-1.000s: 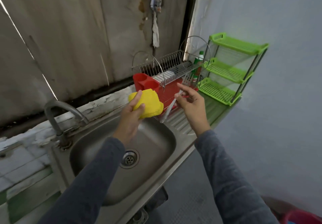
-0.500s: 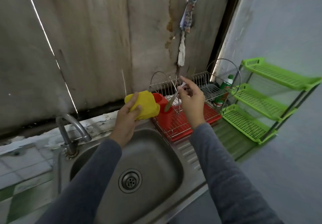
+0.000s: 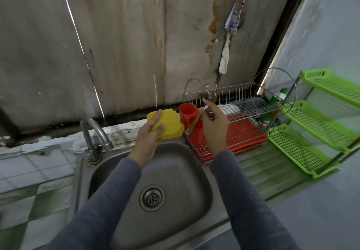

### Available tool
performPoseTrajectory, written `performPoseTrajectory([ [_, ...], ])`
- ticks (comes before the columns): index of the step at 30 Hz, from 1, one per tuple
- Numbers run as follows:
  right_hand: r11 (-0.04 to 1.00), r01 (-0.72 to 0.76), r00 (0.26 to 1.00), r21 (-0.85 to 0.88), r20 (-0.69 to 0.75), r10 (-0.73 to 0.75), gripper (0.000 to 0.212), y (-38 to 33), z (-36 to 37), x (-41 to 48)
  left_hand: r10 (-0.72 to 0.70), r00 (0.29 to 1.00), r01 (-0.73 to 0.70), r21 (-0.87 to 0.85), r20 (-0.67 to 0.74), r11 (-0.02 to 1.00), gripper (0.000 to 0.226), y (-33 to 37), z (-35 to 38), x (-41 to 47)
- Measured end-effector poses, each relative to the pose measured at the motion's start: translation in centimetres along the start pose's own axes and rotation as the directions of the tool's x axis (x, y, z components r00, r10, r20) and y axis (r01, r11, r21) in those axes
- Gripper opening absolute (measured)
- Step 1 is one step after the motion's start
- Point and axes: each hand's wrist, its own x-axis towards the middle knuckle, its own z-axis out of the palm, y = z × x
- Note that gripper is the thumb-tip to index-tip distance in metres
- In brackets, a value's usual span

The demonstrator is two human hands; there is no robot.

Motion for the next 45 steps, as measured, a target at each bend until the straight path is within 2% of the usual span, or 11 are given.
performPoseTrajectory([
  [4,0.996,0.078,0.995,0.048,-0.073,-0.074,0.033,-0.8,-0.4,1.4,-0.013,1.000,0.012,-0.013,-0.016,1.000,0.050,0.0,0.2,0.2],
  [9,0.994,0.092,0.989,0.051,-0.117,-0.085,0.033,-0.7,-0.8,2.3,-0.011,1.000,0.011,-0.012,-0.023,1.000,0.049,0.5,1.0,0.3],
  [20,0.986,0.076,0.994,-0.147,0.087,-0.064,0.035,1.4,0.0,-1.0,-0.017,1.000,0.017,0.005,-0.011,1.000,0.050,-0.4,0.9,0.2],
  [29,0.967,0.145,0.985,-0.208,0.121,-0.121,0.033,2.7,-0.7,-3.0,-0.051,0.998,0.049,-0.038,-0.042,0.998,0.048,-1.7,0.9,-1.3],
  [33,0.972,0.120,0.985,-0.202,0.147,-0.091,0.035,3.2,-1.1,-3.7,-0.055,0.997,0.053,-0.032,-0.056,0.998,0.049,-2.4,0.5,-2.5],
  [42,0.959,0.176,0.982,-0.225,0.105,-0.155,0.027,3.8,-2.3,-6.2,-0.085,0.988,0.080,-0.044,-0.132,0.996,0.052,-4.3,-0.7,-6.8],
  [45,0.961,0.144,0.982,-0.235,0.151,-0.110,0.024,4.1,-1.9,-8.0,-0.107,0.978,0.099,-0.054,-0.178,0.994,0.053,-5.1,-1.8,-8.6],
])
